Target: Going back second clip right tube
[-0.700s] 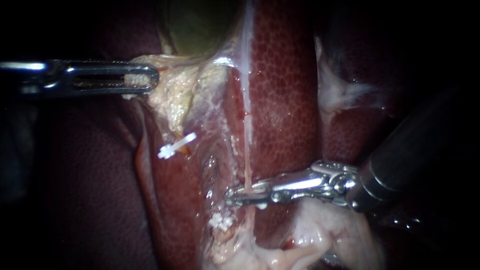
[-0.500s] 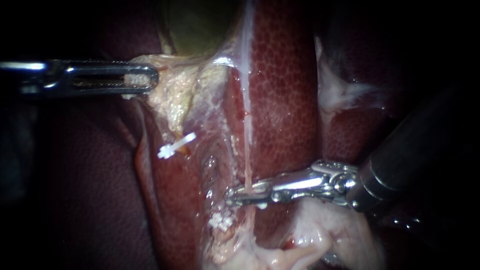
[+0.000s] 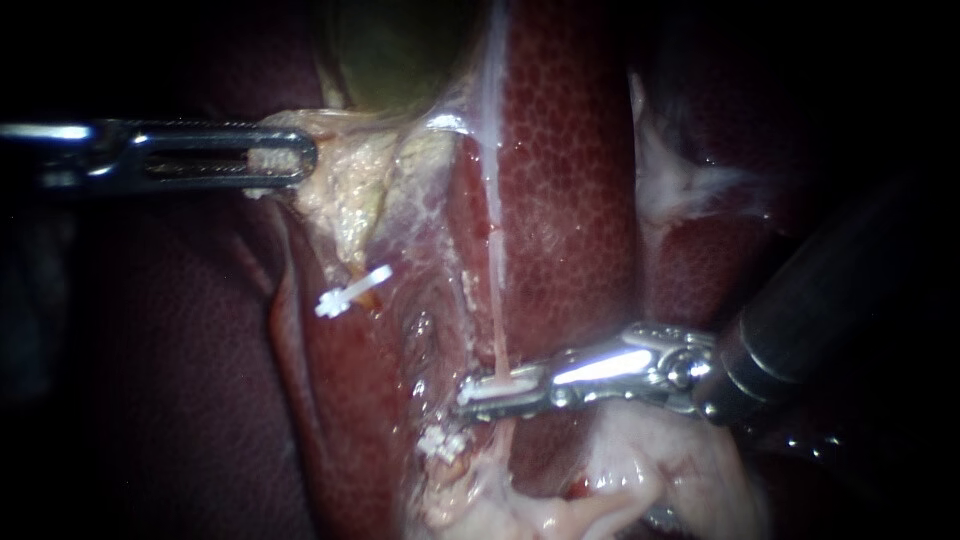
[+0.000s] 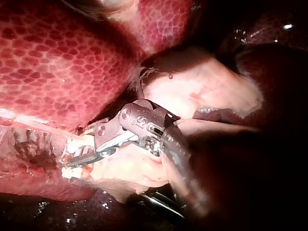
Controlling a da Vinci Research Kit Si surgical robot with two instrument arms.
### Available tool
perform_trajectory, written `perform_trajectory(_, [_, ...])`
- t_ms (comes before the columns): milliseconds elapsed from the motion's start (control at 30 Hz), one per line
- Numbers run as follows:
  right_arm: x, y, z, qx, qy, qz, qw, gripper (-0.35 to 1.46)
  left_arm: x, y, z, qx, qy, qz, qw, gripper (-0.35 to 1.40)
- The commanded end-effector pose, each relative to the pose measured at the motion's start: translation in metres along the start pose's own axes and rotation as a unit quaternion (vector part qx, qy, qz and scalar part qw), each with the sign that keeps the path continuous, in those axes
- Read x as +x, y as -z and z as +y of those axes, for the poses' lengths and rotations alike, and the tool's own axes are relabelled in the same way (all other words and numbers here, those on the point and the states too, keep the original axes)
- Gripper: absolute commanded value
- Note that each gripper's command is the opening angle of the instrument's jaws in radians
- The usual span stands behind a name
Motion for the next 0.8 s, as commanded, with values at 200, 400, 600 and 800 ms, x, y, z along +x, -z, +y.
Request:
perform_trajectory(200, [0.0003,0.0004,-0.0002,-0.017,0.075,0.039,0.9963,0.60,0.0000,0.0000,0.0000,0.000,0.000,0.000,1.0000,-0.35])
perform_trajectory(400, [0.0012,0.0020,0.0000,-0.023,0.152,0.035,0.9875,0.60,0.0000,0.0001,0.0000,0.000,0.000,0.000,1.0000,-0.35])
perform_trajectory(600, [0.0022,0.0040,-0.0001,-0.031,0.192,0.035,0.9802,0.60,0.0000,0.0001,0.0000,0.000,0.000,0.000,1.0000,-0.35])
perform_trajectory(800, [0.0029,0.0055,-0.0007,-0.030,0.206,0.034,0.9775,0.60,0.0000,0.0001,0.0000,0.000,0.000,0.000,1.0000,-0.35])
